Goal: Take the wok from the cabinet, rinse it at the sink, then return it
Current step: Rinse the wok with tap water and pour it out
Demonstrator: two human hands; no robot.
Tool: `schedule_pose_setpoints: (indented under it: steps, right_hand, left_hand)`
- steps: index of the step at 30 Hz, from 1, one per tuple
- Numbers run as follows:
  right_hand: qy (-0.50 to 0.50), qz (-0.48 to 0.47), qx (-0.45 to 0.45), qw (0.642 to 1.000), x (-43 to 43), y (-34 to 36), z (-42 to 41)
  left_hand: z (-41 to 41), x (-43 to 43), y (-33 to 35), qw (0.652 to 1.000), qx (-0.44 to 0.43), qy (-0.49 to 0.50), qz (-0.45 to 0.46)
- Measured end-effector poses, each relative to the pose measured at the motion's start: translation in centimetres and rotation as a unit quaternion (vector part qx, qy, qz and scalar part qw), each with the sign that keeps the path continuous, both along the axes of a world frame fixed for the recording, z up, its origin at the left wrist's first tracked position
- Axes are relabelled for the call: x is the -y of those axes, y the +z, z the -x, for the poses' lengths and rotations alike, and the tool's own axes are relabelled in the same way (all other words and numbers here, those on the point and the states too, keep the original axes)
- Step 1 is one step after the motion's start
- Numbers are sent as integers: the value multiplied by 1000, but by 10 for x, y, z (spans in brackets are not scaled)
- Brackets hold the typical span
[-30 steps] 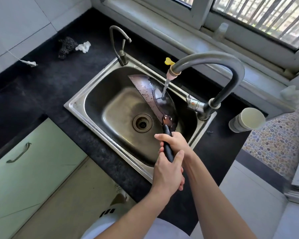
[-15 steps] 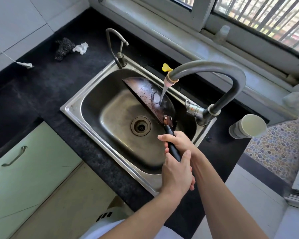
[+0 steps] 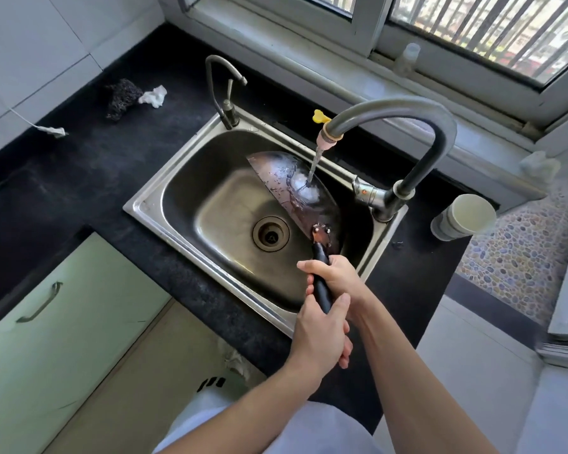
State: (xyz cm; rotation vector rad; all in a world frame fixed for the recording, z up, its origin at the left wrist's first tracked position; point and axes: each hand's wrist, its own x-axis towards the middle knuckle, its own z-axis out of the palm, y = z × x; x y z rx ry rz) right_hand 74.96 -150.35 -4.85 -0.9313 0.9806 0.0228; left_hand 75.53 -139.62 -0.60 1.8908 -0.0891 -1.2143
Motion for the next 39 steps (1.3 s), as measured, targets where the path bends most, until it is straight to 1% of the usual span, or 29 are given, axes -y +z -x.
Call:
schedule_pose_setpoints:
  steps: [6, 12, 16, 17, 20, 23, 25, 29, 33, 39]
  right_hand:
    - [-59, 16, 10, 998, -41, 0, -4]
    - [-132, 33, 15, 991, -84, 12, -27]
    - [-181, 66, -4, 981, -114, 19, -51]
    - [-188, 78, -12, 979, -121, 20, -58]
    - [-216, 122, -32, 968, -145, 24, -78]
    - [-260, 129, -10, 957, -166, 24, -95]
    - [-280, 141, -12, 950, -177, 20, -104]
    - [-267, 204, -55, 940, -197, 13, -115]
    - [-229, 264, -98, 932, -201, 14, -124]
    - [-164, 292, -133, 933, -204, 14, -137]
  left_hand:
    - [-20, -43, 1, 995, 40, -92, -1]
    - [-59, -83, 7, 989, 3, -142, 40]
    - [-98, -113, 6, 977, -14, -204, 69]
    - [-108, -120, 5, 974, -27, -212, 81]
    - [-138, -140, 1, 963, -107, -217, 116]
    - [-163, -155, -1, 948, -162, -234, 140]
    - [-176, -163, -3, 939, -189, -249, 143]
    - [-194, -182, -10, 921, -236, -268, 154]
    - [-200, -191, -17, 916, -264, -253, 162]
    - [-204, -196, -25, 909, -329, -196, 166]
